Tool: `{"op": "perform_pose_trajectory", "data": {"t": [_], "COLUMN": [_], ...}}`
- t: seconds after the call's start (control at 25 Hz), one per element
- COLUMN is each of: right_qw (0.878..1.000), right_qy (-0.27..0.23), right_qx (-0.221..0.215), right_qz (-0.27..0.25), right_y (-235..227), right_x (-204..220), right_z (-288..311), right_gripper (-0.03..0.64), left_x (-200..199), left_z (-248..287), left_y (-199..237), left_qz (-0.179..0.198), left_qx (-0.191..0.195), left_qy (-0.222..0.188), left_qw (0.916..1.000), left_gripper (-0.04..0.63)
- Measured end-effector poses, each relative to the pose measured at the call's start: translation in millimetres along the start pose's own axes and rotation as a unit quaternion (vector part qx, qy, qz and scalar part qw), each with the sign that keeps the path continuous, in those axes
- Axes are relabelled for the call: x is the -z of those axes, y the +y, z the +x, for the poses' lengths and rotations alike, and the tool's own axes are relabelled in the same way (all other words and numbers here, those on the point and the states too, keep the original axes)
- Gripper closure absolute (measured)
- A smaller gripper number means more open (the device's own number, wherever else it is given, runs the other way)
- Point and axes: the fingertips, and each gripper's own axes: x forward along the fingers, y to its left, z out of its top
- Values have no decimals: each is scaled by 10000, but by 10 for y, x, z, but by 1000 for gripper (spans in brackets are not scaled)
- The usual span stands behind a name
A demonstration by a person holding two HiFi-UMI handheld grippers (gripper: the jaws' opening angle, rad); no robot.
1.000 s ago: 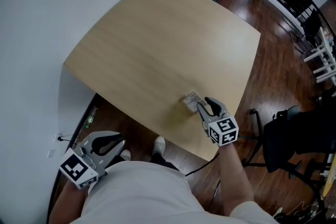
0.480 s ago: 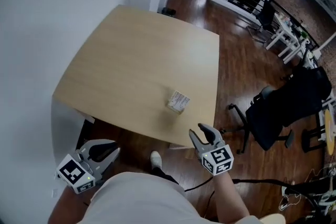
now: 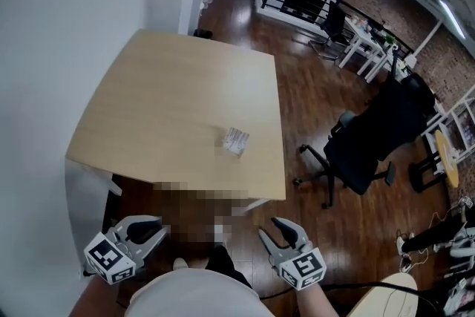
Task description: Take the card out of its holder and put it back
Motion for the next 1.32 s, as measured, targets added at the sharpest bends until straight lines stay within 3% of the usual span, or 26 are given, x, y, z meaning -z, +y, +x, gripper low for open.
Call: {"op": "perform_pose_trajectory", "data": {"t": [0.56, 1.0, 1.32], "right_qw": [9997, 9998, 9996], "right_qy": [155, 190, 239], "right_qx": [182, -14, -86], "right_qz": [71, -62, -131], "right_y": [407, 543, 505], "right_x": [258, 170, 167], "right_z": [-319, -140, -34], "right_gripper": [445, 446, 449], "left_x": [114, 193, 168], "left_z": [46, -218, -169], "left_y": [-275, -124, -61], "left_qz": [67, -67, -1], "left_qx": [491, 184, 234], "left_qy": [-28, 24, -58], "left_qw": [9988, 9998, 9997], "left_gripper": [548, 549, 549]}}
